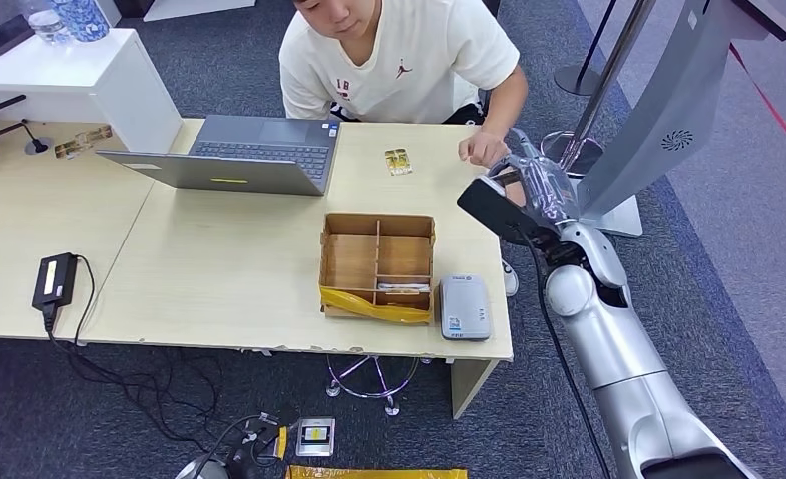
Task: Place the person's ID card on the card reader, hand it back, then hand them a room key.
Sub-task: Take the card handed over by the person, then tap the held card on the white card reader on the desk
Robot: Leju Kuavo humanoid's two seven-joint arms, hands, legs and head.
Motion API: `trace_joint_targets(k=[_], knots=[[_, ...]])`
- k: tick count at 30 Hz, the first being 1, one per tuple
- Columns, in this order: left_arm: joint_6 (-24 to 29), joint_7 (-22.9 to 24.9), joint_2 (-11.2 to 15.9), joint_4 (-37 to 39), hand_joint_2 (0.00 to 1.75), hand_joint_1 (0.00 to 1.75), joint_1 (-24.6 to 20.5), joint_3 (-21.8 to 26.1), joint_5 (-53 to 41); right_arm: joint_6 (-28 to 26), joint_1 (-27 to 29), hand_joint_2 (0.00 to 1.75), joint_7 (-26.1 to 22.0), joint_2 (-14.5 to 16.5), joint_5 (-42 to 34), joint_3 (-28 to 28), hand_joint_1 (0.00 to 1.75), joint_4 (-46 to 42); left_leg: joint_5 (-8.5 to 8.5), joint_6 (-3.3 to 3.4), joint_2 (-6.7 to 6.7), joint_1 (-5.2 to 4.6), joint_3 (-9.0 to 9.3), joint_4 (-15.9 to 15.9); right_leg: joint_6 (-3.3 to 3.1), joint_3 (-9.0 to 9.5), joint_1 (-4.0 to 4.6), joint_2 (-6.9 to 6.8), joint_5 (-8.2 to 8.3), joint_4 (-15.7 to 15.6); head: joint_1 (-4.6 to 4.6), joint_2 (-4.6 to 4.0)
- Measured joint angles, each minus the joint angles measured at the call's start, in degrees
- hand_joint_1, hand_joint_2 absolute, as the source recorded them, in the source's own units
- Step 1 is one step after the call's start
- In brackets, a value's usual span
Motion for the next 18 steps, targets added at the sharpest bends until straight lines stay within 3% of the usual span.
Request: trace_joint_targets(k=[18], knots=[[0.0, 0.5, 0.0, 0.0, 1.75, 0.0, 0.6, 0.7, 0.2, -2.4, 9.5, 1.75, 1.2, -2.2, -1.9, -0.1, 1.75, 3.3, -0.02, 0.0, 0.0, 0.0, -0.02, 0.0, 0.0, -0.02, 0.0, 0.0, 0.0, 0.0, 0.01, 0.01]])
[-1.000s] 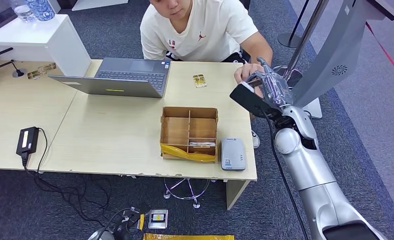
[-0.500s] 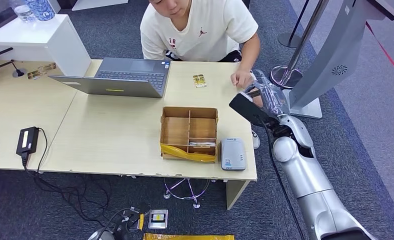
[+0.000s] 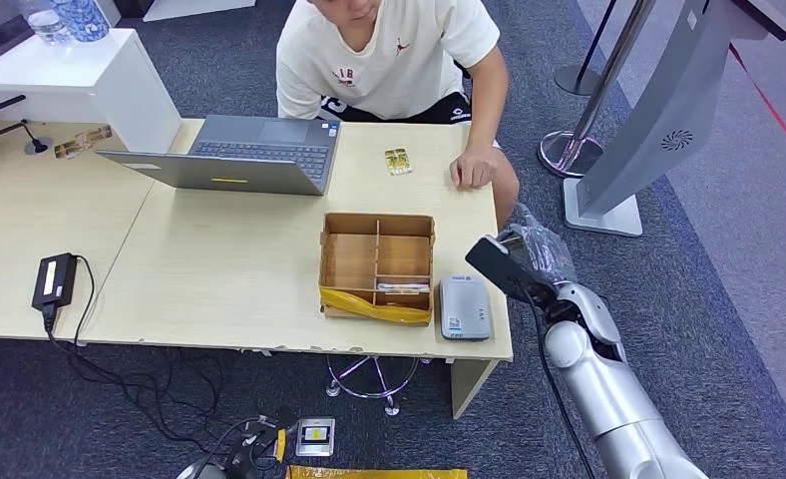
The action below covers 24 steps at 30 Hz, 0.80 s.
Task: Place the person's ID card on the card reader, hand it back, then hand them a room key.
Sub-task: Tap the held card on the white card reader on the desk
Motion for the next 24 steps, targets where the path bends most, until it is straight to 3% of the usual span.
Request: trace_joint_targets(k=[11, 17, 24], knots=[[-0.1, 1.6, 0.0, 0.0, 1.75, 0.0, 0.2, 0.4, 0.3, -0.1, 3.8, 1.75, -2.1, -0.5, -2.3, 0.1, 1.75, 7.6, 0.0, 0.0, -0.01, 0.0, -0.04, 0.0, 0.0, -0.01, 0.0, -0.02, 0.0, 0.0, -0.01, 0.0], [-0.1, 1.6, 0.0, 0.0, 1.75, 0.0, 0.2, 0.7, 0.5, 1.6, 4.4, 1.75, -2.2, -0.5, -4.1, 0.2, 1.75, 8.7, -0.01, 0.0, 0.03, 0.0, -0.01, 0.0, 0.0, 0.0, 0.0, 0.02, 0.0, 0.0, -0.01, -0.01], [-0.1, 1.6, 0.0, 0.0, 1.75, 0.0, 0.5, 0.7, 0.6, -0.9, 4.3, 1.75, -0.9, -0.5, -5.1, 0.2, 1.75, 8.7, 0.0, 0.0, 0.03, 0.0, 0.0, 0.0, -0.01, 0.01, 0.0, 0.03, 0.01, 0.0, -0.01, -0.01]])
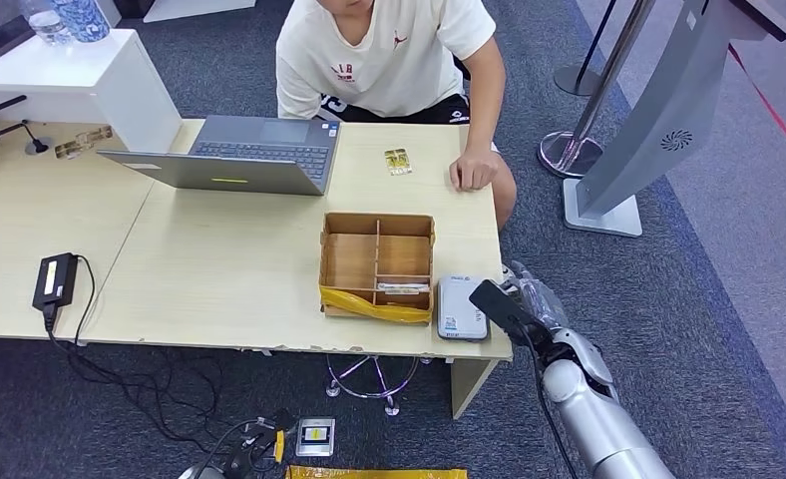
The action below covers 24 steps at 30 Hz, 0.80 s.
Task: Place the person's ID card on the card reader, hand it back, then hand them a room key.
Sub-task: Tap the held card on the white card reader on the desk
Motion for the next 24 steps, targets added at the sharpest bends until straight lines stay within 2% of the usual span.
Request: trace_joint_targets(k=[6, 12, 20, 24], knots=[[0.0, -0.2, 0.0, 0.0, 1.75, 0.0, 0.2, 0.0, -0.2, -3.5, -0.3, 1.75, 1.6, -0.5, 0.4, 0.0, 1.75, -0.9, 0.0, 0.0, 0.0, 0.0, -0.01, 0.0, 0.0, -0.01, 0.0, 0.0, 0.0, 0.0, 0.01, 0.01], [0.0, -0.5, 0.1, 0.0, 1.75, 0.0, 0.3, 0.0, -0.9, -4.4, -0.4, 1.75, 3.0, -1.5, 2.0, -0.3, 1.75, -3.3, -0.01, 0.01, 0.03, 0.0, -0.01, 0.0, 0.0, -0.02, -0.01, 0.03, 0.0, 0.0, 0.0, 0.02], [-0.2, -1.5, 0.1, 0.0, 1.75, 0.0, 0.3, 0.0, -1.9, -1.7, -0.4, 1.75, 4.8, -3.2, 5.4, -2.3, 1.75, -12.1, 0.0, 0.0, 0.05, 0.0, 0.01, 0.0, 0.0, -0.01, 0.0, 0.04, 0.0, 0.0, 0.01, 0.01], [-0.4, -1.6, 0.1, 0.0, 1.75, 0.0, 0.3, 0.0, -2.2, 2.1, 0.1, 1.75, 5.3, -3.3, 4.0, -2.9, 1.75, -16.6, -0.01, 0.0, 0.07, 0.0, 0.01, 0.0, -0.01, -0.01, 0.0, 0.05, 0.0, 0.0, -0.01, 0.0]])
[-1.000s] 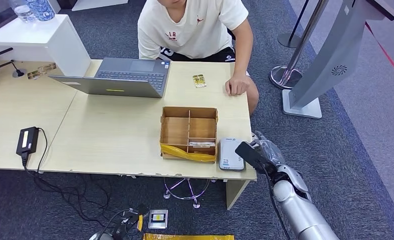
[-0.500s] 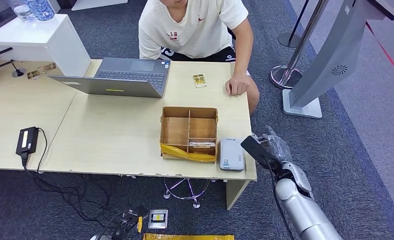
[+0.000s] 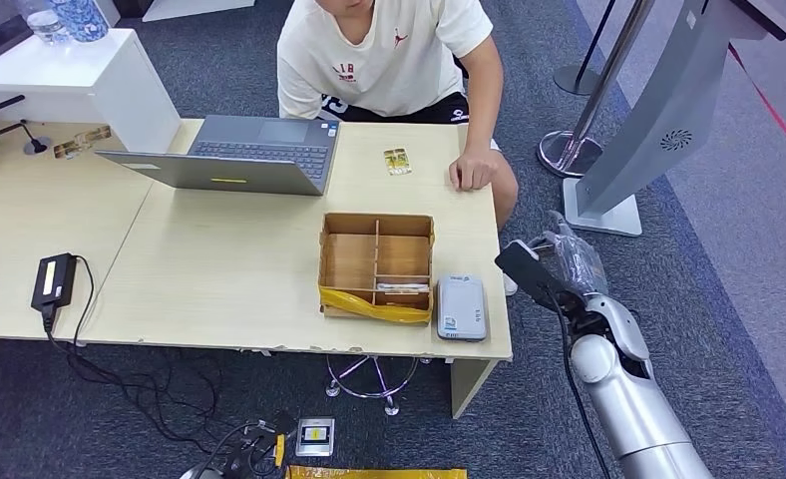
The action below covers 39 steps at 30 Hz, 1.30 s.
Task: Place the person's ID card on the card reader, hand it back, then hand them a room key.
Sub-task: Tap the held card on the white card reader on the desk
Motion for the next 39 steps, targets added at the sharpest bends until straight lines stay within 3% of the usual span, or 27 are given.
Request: trace_joint_targets(k=[5, 15, 26, 39], knots=[[-0.1, 0.0, 0.0, 0.0, 1.75, 0.0, -0.1, 0.0, -0.1, 5.9, 0.6, 1.75, -0.2, 0.1, -3.6, 0.1, 1.75, -5.0, 0.0, 0.0, 0.0, 0.01, -0.01, 0.0, 0.0, 0.0, 0.01, -0.01, 0.0, 0.0, 0.0, 0.0], [-0.1, 0.0, -0.1, 0.0, 1.75, 0.0, -0.4, 0.0, -0.3, 12.0, 0.7, 1.75, -0.6, 2.0, -9.9, 1.2, 1.75, -7.0, 0.0, 0.0, 0.0, 0.0, -0.02, 0.0, 0.0, 0.0, 0.0, -0.01, 0.0, 0.0, 0.01, 0.02], [-0.1, 0.5, -0.3, 0.0, 1.75, 0.0, -0.7, 0.0, -0.9, 11.7, 0.8, 1.75, -0.6, 3.0, -10.2, 3.9, 1.75, -5.8, 0.0, 0.0, -0.01, 0.0, -0.04, 0.0, -0.01, -0.01, 0.01, -0.02, -0.01, 0.0, 0.02, 0.01], [-0.2, 1.5, -0.4, 0.0, 1.75, 0.0, -0.9, 0.0, -0.7, 8.9, 0.5, 1.75, -2.7, 4.0, -7.6, 7.6, 1.75, 2.7, 0.0, 0.0, -0.01, 0.01, -0.06, 0.0, -0.01, -0.02, 0.01, -0.04, -0.01, 0.0, 0.02, 0.0]])
